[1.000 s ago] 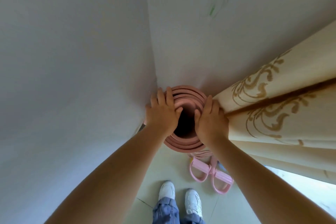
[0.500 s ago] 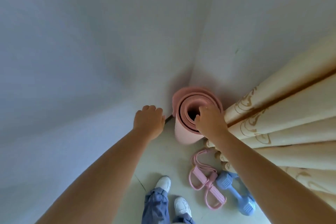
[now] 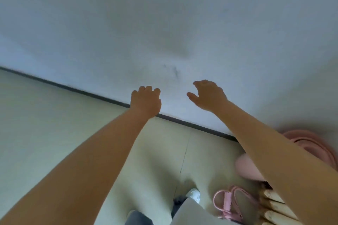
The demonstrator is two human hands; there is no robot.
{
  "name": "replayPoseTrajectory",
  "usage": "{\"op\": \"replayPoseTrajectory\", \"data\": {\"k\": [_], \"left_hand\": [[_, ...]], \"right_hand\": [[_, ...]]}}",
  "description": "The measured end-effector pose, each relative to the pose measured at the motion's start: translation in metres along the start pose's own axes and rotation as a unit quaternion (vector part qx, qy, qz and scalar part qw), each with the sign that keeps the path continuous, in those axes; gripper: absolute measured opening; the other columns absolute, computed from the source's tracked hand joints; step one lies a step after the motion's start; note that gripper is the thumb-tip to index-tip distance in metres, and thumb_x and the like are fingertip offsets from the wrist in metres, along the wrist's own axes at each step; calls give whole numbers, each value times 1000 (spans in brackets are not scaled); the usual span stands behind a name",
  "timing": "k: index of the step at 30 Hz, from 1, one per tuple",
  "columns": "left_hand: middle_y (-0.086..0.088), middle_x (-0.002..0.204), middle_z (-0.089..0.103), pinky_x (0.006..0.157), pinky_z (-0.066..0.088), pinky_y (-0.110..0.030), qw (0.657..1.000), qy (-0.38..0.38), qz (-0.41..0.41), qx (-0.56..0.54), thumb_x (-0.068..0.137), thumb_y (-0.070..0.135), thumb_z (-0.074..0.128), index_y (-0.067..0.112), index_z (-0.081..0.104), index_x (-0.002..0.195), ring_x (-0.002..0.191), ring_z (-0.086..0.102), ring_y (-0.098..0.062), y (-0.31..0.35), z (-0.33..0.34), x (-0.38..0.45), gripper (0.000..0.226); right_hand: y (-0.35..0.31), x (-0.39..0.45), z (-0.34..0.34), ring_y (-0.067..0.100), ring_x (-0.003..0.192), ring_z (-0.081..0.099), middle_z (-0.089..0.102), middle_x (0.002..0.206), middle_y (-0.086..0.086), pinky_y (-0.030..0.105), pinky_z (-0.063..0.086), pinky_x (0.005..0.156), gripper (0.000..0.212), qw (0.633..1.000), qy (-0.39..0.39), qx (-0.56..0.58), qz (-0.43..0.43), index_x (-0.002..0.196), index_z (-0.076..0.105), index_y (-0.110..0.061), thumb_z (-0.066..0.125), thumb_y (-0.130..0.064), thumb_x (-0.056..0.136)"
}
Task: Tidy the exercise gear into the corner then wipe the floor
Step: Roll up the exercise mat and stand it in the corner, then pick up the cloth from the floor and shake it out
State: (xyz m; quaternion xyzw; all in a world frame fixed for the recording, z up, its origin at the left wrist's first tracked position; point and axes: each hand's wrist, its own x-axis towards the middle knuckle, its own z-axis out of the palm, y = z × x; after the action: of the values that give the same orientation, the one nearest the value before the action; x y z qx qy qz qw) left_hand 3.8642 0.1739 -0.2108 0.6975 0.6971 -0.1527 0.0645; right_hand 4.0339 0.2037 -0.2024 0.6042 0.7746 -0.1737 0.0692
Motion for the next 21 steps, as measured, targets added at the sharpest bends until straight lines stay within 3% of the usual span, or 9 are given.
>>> {"op": "replayPoseTrajectory", "data": {"k": [5, 9, 15, 21], "left_hand": [[-11, 131, 49, 97, 40, -36, 985, -21, -160, -61, 100, 30, 33, 10, 43, 131, 122, 46, -27, -146, 34, -94, 38], [-12, 136, 45, 101, 37, -37, 959, -43, -256, -112, 99, 31, 35, 11, 41, 135, 127, 41, -27, -246, 80, -190, 42], [-10, 140, 41, 104, 34, -38, 897, -93, -389, -190, 100, 33, 34, 13, 38, 138, 131, 36, -27, -364, 153, -343, 44], [-12, 139, 42, 104, 35, -39, 828, -142, -481, -251, 100, 35, 34, 12, 38, 139, 131, 38, -29, -445, 209, -446, 46]], "right_hand": [[-174, 1, 19, 30, 131, 39, 43, 141, 12, 39, 36, 105, 50, 987, -25, -36, -155, 139, 38, -8, 38, -37, 98], [-311, -33, 61, 30, 127, 43, 46, 137, 13, 39, 38, 102, 45, 971, -58, -50, -229, 136, 41, -8, 41, -31, 97], [-497, -108, 135, 29, 129, 42, 43, 140, 11, 41, 40, 104, 49, 928, -128, -82, -339, 140, 36, -12, 41, -31, 96], [-618, -158, 199, 30, 129, 41, 44, 140, 12, 41, 40, 105, 48, 893, -195, -131, -383, 139, 38, -9, 41, -30, 95]]}}
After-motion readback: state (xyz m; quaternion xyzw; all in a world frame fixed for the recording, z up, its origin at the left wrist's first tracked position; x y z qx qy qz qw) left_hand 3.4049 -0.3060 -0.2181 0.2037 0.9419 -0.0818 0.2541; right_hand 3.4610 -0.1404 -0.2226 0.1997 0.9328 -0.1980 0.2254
